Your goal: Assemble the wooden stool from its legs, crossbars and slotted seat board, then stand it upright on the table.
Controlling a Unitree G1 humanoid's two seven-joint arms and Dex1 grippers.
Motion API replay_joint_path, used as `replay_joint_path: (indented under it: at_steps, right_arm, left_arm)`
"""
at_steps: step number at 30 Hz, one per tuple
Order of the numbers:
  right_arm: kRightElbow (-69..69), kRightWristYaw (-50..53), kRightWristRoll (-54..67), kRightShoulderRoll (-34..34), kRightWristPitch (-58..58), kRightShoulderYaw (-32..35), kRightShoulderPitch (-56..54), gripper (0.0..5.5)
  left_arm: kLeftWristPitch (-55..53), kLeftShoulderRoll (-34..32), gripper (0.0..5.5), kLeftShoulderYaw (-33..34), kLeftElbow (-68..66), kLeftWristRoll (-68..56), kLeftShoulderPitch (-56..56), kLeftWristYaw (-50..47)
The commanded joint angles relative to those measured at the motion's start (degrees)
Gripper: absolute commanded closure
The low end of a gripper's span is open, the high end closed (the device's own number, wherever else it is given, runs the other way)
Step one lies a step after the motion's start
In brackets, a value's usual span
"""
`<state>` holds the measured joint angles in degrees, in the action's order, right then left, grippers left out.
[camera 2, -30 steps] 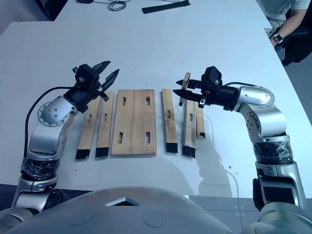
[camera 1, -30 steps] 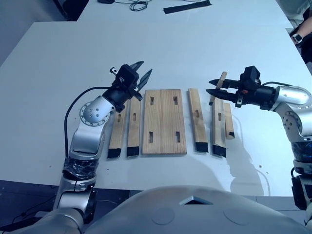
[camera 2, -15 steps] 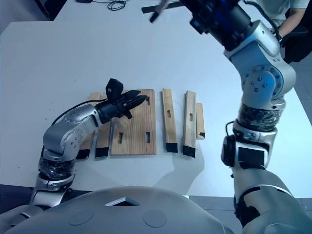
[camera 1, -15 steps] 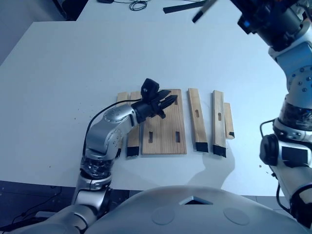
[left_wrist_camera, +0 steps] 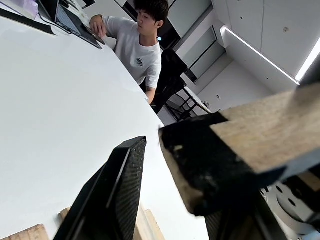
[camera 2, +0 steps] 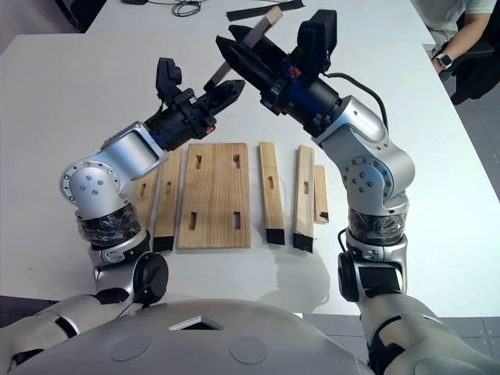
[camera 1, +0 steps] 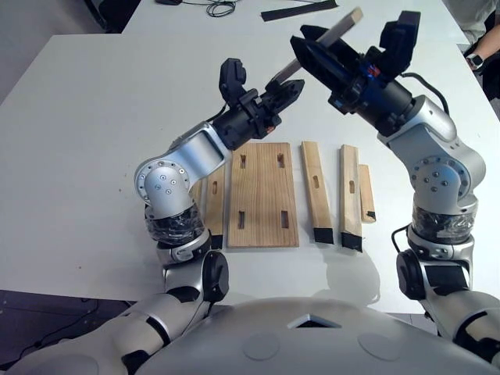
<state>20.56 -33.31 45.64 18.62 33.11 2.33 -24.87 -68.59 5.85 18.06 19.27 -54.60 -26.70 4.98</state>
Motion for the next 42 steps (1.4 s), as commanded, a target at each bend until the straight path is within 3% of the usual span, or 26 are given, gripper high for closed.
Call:
replay_joint_path:
  at_steps: [1,8,13,16,20,24,31,42]
  right_arm:
    - [0.5,-1.9,-1.7,2.5,0.5,-0.7,0.7,4.20]
    - [-0.3,-4.0,-2.3,5.4,0.8,0.7,-1.9,4.20]
    - [-2.0,-13.2,-4.6,18.7,0.4,5.3,-0.7,4.20]
    - [-3.8,-22.4,-8.8,27.0,-3.0,5.4,5.1,4.20]
    - [-3.8,-31.7,-15.0,32.6,-10.9,2.4,14.7,4.20]
    - [-4.4,-36.3,-20.5,33.9,-18.6,0.1,20.5,4.20]
    - [-8.0,-37.5,-24.6,33.8,-25.4,-0.2,21.3,4.20]
    - [-12.0,-37.1,-27.0,32.7,-29.3,-0.7,21.9,4.20]
  left_arm:
    - [1.4,-1.8,3.80,-0.3,0.3,-0.6,-0.8,-1.4]
    - [3.7,-5.1,3.80,-4.3,1.4,2.0,1.6,0.4]
    - [11.2,-15.9,3.80,-9.4,3.1,11.1,8.3,6.7]
    - [18.4,-22.2,3.80,-11.7,2.7,18.3,12.4,10.5]
    - [24.9,-25.3,3.80,-14.4,2.8,23.8,15.3,13.3]
    - [31.2,-27.7,3.80,-18.2,3.6,30.1,18.0,15.1]
    - [36.7,-29.4,3.80,-20.1,4.0,35.3,20.5,16.9]
    - [39.2,-29.6,3.80,-21.8,4.9,38.6,21.8,18.6]
